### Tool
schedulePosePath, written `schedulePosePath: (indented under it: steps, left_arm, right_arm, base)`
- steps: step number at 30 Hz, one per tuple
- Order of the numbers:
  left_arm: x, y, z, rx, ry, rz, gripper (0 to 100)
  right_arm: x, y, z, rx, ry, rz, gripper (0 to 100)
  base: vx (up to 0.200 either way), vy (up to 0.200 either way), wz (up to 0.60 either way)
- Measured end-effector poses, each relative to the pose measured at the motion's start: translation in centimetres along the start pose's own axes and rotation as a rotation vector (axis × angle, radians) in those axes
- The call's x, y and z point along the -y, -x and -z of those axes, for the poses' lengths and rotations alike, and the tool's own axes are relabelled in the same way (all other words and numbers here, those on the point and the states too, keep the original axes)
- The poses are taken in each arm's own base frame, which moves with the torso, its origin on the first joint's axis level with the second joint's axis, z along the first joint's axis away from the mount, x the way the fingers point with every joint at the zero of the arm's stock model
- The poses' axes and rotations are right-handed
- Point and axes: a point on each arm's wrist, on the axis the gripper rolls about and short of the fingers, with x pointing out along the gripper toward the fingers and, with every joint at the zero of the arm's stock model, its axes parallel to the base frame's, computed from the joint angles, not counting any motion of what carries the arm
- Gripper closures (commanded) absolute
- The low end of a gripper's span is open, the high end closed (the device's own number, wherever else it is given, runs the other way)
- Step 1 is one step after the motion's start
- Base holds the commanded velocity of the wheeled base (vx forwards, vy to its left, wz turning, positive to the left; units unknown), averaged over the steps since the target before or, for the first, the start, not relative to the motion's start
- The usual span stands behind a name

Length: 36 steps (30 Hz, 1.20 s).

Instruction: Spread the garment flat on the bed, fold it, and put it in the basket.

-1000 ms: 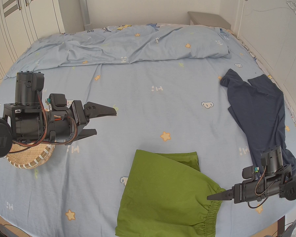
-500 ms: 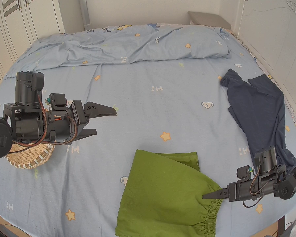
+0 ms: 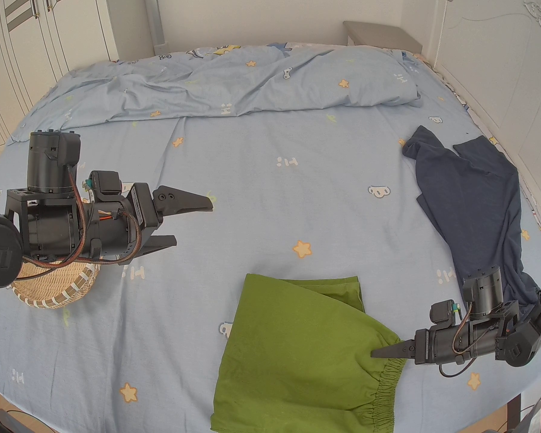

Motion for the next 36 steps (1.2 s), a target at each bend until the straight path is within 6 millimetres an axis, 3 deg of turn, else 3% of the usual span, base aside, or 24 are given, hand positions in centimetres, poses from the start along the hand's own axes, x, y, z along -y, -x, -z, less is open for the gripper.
schedulePosePath:
  steps: [14,26,36]
  left_arm:
    - [0.0,0.0,0.0,-0.001,0.000,0.000,0]
    - [0.0,0.2,-0.1,0.006,0.000,0.000,0]
    - [0.1,0.4,-0.1,0.011,-0.002,0.003,0]
  right_arm:
    - [-0.4,1.0,0.4,0.024,0.017,0.003,100]
    - [-4.5,3.3,0.0,0.041,0.099,-0.014,100]
    - [-8.7,3.4,-3.1,0.090,0.242,-0.058,100]
  base:
    - [0.000,0.000,0.00]
    - [0.000,0.000,0.00]
    - [0.000,0.000,0.00]
